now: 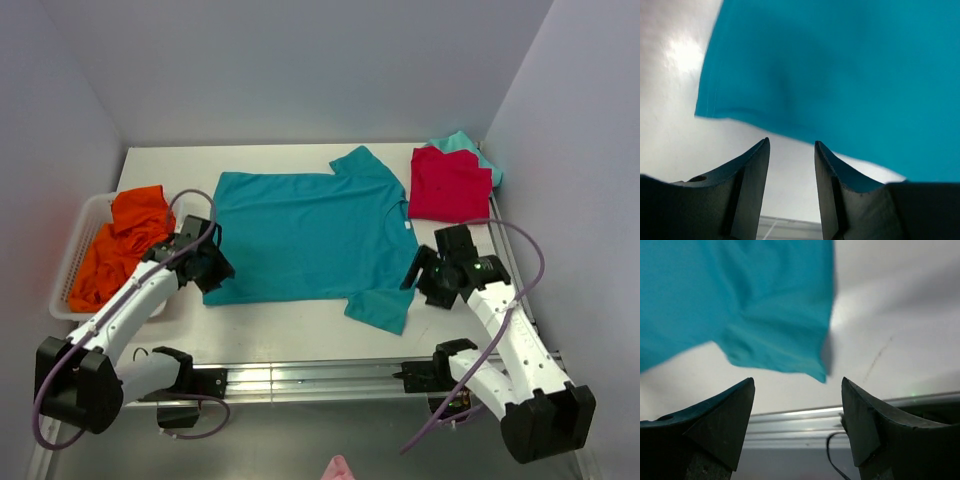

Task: Fold and stack the t-shirts
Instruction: Flatten the tshirt out

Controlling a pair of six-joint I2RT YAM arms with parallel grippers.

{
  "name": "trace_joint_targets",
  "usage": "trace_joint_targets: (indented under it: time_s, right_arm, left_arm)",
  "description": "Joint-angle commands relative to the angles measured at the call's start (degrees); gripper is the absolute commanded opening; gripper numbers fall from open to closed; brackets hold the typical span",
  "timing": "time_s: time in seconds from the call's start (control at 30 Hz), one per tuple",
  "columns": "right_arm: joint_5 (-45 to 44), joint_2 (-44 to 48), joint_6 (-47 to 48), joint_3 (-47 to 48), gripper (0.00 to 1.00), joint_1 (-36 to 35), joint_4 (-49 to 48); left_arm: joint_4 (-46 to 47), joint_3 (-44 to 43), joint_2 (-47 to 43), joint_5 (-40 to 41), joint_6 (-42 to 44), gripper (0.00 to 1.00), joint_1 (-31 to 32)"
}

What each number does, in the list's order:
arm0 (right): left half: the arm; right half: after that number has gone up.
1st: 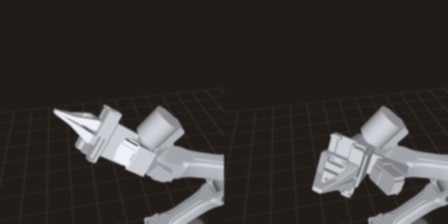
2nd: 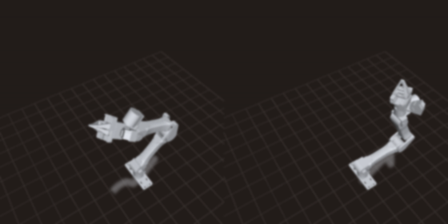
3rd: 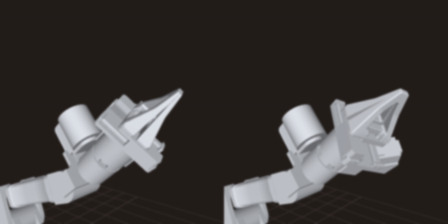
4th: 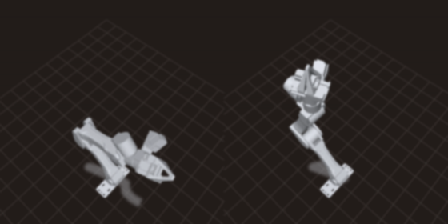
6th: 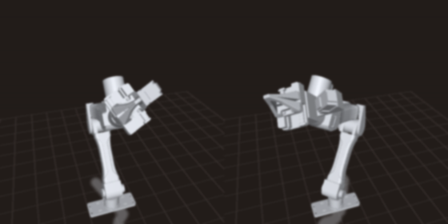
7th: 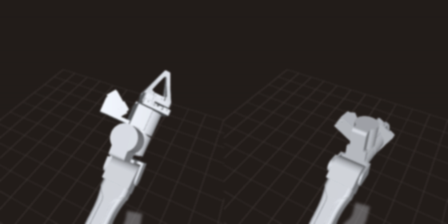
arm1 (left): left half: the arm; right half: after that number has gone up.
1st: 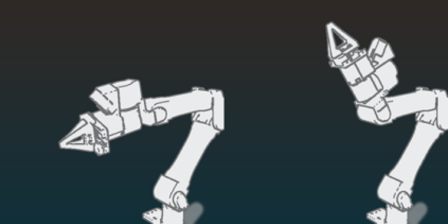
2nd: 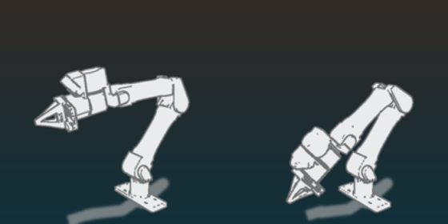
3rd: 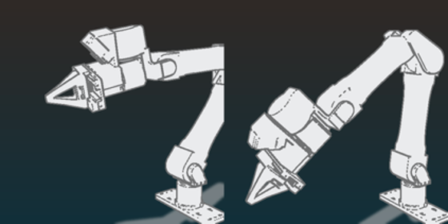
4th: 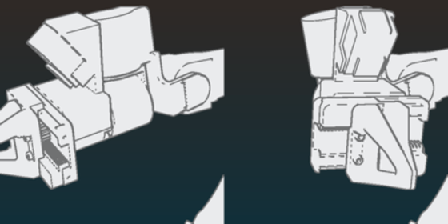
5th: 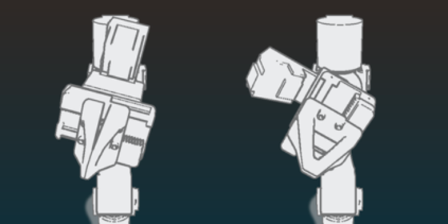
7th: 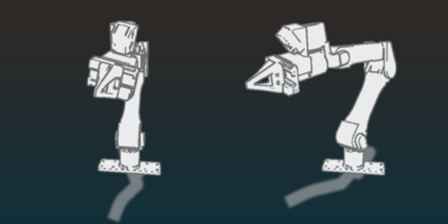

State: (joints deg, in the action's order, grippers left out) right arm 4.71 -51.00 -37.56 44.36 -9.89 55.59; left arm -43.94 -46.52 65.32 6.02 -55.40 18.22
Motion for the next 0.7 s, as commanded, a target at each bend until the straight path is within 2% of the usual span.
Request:
trace_joint_targets:
  time_s: [0.0, 0.07, 0.27, 0.43, 0.67]
  right_arm:
    - [2.31, 2.39, -0.23, -5.14, 0.77, -0.83, 4.61]
    - [3.02, 3.89, -2.76, -5.95, 0.77, -3.72, 3.3]
    - [3.73, 1.34, -5.94, -12.71, 0.74, -4.96, 0.22]
    - [3.29, 5.21, -7.69, -17.46, 0.71, -5.4, -2.15]
    - [3.47, 3.72, -10.95, -23.35, 0.68, -7.42, -10.75]
  left_arm:
    - [2.45, 5.37, -2.65, -1.89, -3.66, 0.47, 3.4]
    - [5.34, 7.75, -4.49, -2.33, -4.1, 0.48, 5.06]
    - [9.31, 16.11, -7.74, -3.74, -7.44, 0.46, 5.25]
    - [7.82, 15.76, -9.33, -3.03, -8.32, 0.46, 5.95]
    - [5.36, 13.92, -10.03, -2.24, -8.24, 0.45, 6.13]
